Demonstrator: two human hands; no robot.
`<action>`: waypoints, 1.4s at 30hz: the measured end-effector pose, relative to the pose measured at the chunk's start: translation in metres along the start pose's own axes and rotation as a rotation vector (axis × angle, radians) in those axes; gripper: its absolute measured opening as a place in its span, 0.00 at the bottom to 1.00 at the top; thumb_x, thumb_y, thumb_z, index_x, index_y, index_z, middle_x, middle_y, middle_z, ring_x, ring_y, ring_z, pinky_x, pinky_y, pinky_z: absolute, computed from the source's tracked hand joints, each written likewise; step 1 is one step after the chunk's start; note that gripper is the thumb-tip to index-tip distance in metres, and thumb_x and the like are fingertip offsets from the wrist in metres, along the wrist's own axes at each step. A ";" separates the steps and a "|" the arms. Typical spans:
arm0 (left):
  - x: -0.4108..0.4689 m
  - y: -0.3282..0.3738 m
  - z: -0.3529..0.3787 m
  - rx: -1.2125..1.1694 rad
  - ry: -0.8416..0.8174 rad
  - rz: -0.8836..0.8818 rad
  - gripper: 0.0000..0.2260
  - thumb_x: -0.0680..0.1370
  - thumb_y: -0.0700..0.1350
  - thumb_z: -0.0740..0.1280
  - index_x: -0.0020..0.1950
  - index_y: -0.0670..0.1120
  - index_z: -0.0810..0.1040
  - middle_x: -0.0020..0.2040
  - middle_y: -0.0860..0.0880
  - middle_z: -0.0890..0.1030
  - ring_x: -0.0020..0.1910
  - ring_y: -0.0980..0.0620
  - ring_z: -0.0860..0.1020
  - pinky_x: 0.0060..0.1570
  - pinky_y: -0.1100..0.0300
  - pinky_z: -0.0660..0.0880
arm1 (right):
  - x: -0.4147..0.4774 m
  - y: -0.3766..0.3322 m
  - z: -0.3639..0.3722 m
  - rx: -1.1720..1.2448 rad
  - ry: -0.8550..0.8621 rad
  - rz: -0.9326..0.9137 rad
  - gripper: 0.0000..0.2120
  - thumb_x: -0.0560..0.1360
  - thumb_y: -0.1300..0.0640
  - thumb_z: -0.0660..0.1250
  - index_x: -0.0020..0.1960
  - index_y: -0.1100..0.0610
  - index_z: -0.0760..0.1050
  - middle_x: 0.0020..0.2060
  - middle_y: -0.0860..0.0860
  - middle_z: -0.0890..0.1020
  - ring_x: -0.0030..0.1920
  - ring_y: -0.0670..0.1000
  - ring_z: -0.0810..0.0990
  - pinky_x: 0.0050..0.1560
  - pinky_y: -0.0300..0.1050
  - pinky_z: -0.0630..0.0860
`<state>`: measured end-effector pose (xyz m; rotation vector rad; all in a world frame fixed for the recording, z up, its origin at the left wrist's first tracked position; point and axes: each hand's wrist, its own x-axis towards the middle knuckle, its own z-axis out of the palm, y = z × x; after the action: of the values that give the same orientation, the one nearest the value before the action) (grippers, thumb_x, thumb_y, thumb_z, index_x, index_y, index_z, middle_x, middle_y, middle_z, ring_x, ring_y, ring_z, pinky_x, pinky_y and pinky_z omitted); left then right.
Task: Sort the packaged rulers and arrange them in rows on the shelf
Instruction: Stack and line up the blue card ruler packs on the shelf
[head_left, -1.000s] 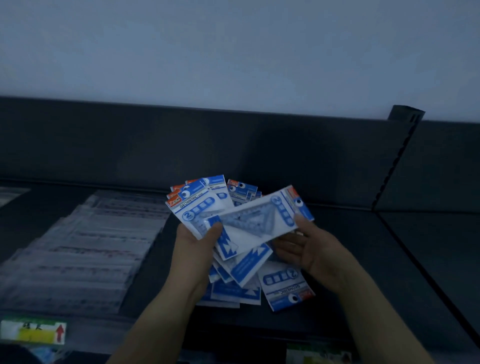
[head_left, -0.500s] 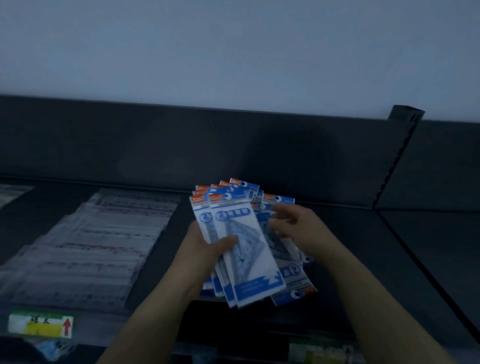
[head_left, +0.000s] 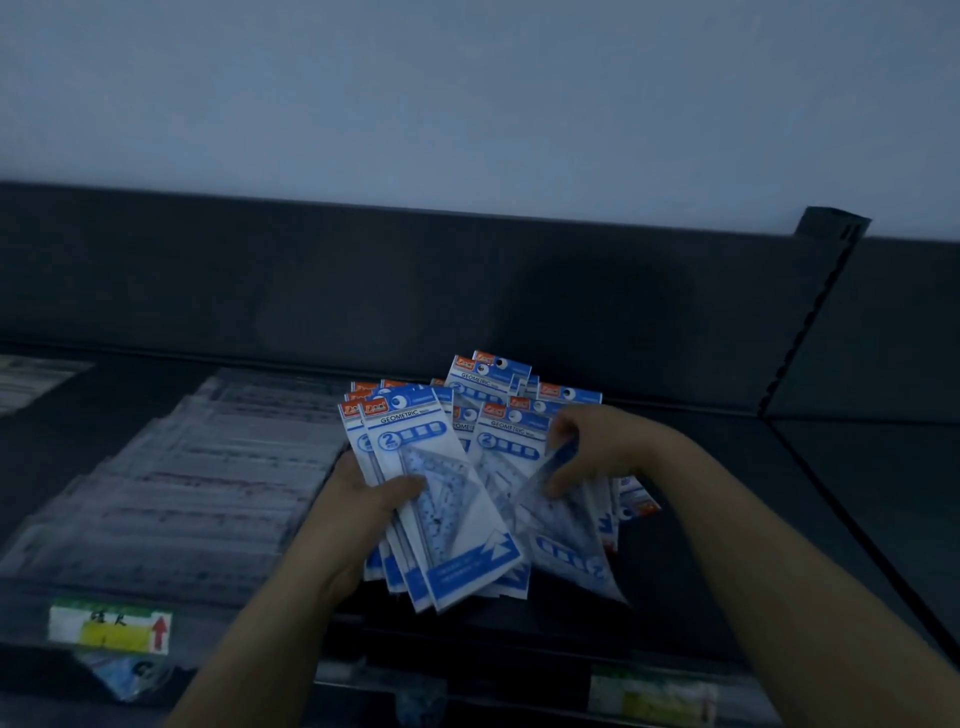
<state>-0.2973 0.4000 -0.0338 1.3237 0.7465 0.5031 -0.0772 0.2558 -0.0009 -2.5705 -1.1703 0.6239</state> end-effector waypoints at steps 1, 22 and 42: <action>0.000 -0.001 -0.001 -0.001 -0.001 -0.001 0.17 0.75 0.35 0.70 0.62 0.45 0.74 0.55 0.43 0.82 0.51 0.40 0.81 0.55 0.40 0.77 | -0.002 0.005 -0.001 0.016 0.027 -0.004 0.23 0.60 0.46 0.79 0.46 0.53 0.72 0.45 0.47 0.75 0.43 0.47 0.73 0.42 0.45 0.72; -0.002 -0.002 0.010 0.004 -0.049 0.060 0.11 0.76 0.33 0.68 0.52 0.49 0.77 0.49 0.45 0.85 0.47 0.44 0.83 0.51 0.43 0.78 | -0.063 0.057 -0.002 0.290 0.202 0.238 0.13 0.70 0.49 0.73 0.40 0.59 0.79 0.35 0.53 0.82 0.33 0.47 0.78 0.34 0.40 0.71; 0.001 -0.010 0.013 -0.073 0.053 0.158 0.23 0.72 0.39 0.74 0.65 0.47 0.71 0.54 0.46 0.83 0.50 0.46 0.83 0.47 0.45 0.81 | -0.072 -0.060 0.072 0.802 0.510 0.016 0.08 0.77 0.53 0.66 0.54 0.54 0.74 0.49 0.48 0.80 0.43 0.43 0.79 0.40 0.35 0.76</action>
<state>-0.2880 0.3895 -0.0429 1.3115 0.6638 0.6876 -0.1929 0.2432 -0.0204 -1.8752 -0.5617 0.3072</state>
